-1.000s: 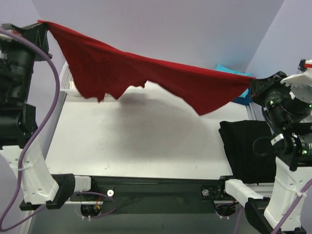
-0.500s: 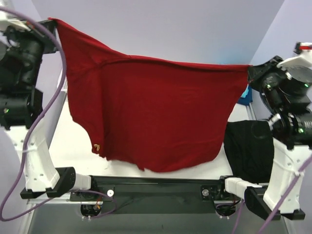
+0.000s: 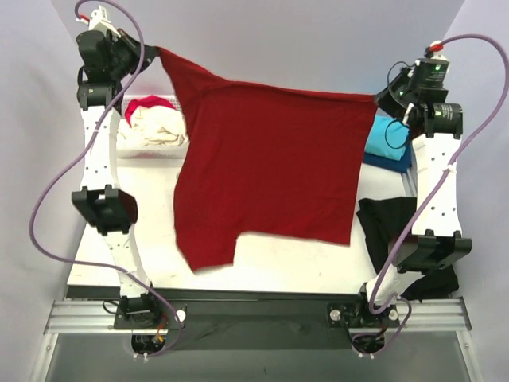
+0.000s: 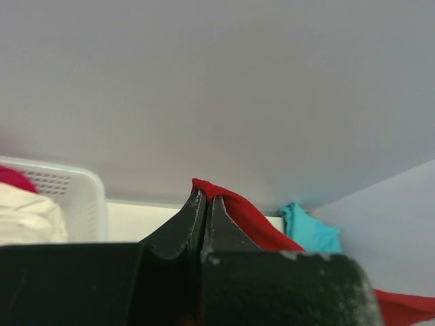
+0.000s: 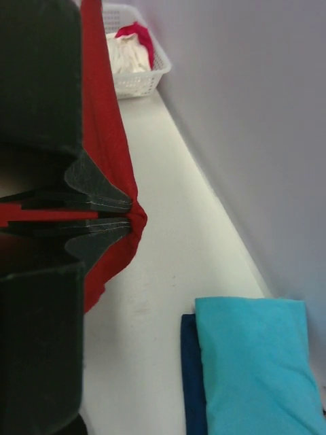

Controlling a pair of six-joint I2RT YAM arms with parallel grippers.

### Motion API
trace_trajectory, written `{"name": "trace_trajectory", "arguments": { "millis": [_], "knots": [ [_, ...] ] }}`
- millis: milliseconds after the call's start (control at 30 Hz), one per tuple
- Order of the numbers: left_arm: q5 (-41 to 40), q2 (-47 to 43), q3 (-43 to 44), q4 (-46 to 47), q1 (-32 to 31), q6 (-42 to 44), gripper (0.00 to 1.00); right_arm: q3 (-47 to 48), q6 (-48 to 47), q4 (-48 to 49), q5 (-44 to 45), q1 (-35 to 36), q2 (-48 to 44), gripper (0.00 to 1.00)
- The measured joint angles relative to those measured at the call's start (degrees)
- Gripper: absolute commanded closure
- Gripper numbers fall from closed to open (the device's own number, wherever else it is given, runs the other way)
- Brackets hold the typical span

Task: Fold and stack the t-shirts
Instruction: Flatten out the tshirt

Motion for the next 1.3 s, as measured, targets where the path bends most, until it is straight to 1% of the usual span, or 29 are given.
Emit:
{"name": "trace_trajectory", "arguments": {
  "millis": [67,133,267,367,433,500,600,667,733,800,867,933,1000,1033,1100,1133,1300],
  "knots": [
    [2.8,7.0,7.2,1.0,0.7,-4.7,1.0,2.8,1.2,0.0,-1.7,-1.6,1.6,1.0],
    [5.2,10.2,10.1,3.6,1.2,-9.2,1.0,5.5,2.2,0.0,-3.2,-2.9,2.0,1.0],
    [9.5,9.4,9.8,10.5,1.7,-15.3,1.0,8.5,2.8,1.3,-5.4,-4.6,0.5,1.0],
    [12.2,3.0,4.3,13.7,2.0,-14.5,1.0,5.4,2.2,3.0,-6.3,-5.4,-4.0,1.0],
    [12.8,-3.9,-1.6,14.0,2.1,-11.8,1.0,0.6,1.6,4.1,-6.7,-5.5,-8.9,1.0],
    [12.8,-13.2,-9.1,13.7,2.2,-7.7,1.0,-8.2,0.8,6.1,-7.0,-5.5,-16.1,1.0],
    [12.8,-25.3,-17.1,11.2,2.3,-1.2,1.0,-22.0,0.5,8.0,-7.4,-5.7,-25.9,1.0],
    [12.3,-33.9,-26.0,10.8,1.4,2.8,1.0,-33.2,0.8,9.4,-8.3,-5.7,-32.0,1.0],
    [10.8,-42.4,-38.9,10.6,0.0,6.6,1.0,-43.7,1.5,9.5,-9.8,-5.7,-36.1,1.0],
    [9.0,-49.1,-51.9,8.7,-2.2,9.5,1.0,-53.7,2.5,9.6,-11.4,-5.2,-36.8,1.0],
    [5.8,-52.4,-66.4,6.4,-4.3,11.0,1.0,-62.9,3.8,8.5,-12.7,-4.1,-34.9,1.0],
    [2.6,-52.4,-78.6,0.8,-5.5,11.3,1.0,-69.4,4.8,6.9,-13.6,-2.0,-30.5,1.0],
    [-1.4,-50.5,-89.7,-6.7,-6.6,10.8,1.0,-72.7,5.8,3.8,-14.2,0.9,-25.9,1.0],
    [-3.1,-50.6,-93.1,-11.3,-7.0,10.6,1.0,-73.0,6.2,2.3,-14.2,2.1,-24.5,1.0],
    [-7.2,-52.1,-95.1,-19.7,-8.0,10.0,1.0,-72.9,6.7,0.5,-13.9,4.0,-23.1,1.0],
    [-8.9,-53.4,-95.1,-21.3,-8.4,9.6,1.0,-72.8,6.9,-0.3,-13.7,4.7,-22.9,1.0],
    [-14.2,-59.7,-93.3,-22.5,-9.1,7.5,1.0,-72.4,8.1,-3.8,-11.2,5.2,-22.6,1.0]
  ]
}}
